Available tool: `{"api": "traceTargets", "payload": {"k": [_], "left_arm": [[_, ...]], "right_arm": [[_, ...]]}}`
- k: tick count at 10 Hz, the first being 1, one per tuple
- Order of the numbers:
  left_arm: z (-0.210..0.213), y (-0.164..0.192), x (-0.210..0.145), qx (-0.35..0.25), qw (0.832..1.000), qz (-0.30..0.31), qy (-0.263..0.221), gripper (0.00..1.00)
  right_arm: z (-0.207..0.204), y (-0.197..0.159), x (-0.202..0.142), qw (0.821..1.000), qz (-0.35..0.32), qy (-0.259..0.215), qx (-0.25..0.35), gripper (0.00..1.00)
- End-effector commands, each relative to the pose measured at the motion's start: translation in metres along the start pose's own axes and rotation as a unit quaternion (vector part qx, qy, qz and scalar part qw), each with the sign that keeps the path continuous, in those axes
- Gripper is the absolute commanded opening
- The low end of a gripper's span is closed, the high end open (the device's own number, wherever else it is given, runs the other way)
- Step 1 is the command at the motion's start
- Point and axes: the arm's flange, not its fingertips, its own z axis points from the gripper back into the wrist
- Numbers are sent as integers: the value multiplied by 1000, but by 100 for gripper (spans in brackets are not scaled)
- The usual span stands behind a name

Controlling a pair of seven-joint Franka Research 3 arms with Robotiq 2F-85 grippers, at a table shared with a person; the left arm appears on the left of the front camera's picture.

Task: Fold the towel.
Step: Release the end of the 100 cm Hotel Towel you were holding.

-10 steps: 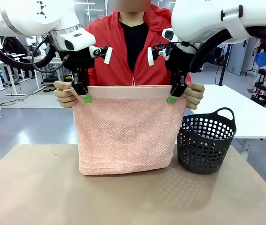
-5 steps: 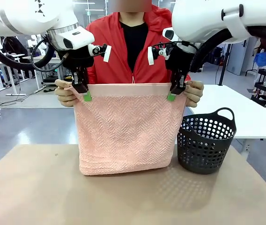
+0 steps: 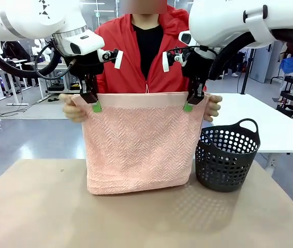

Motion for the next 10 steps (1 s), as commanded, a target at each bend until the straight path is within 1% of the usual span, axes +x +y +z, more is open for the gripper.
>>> {"api": "traceTargets", "payload": {"k": [1, 10], "left_arm": [[2, 0, 0, 4, 1000, -3, 5, 0], [2, 0, 0, 4, 1000, -3, 5, 0]], "right_arm": [[1, 0, -1, 1000, 3, 1, -2, 0], [1, 0, -1, 1000, 3, 1, -2, 0]]}}
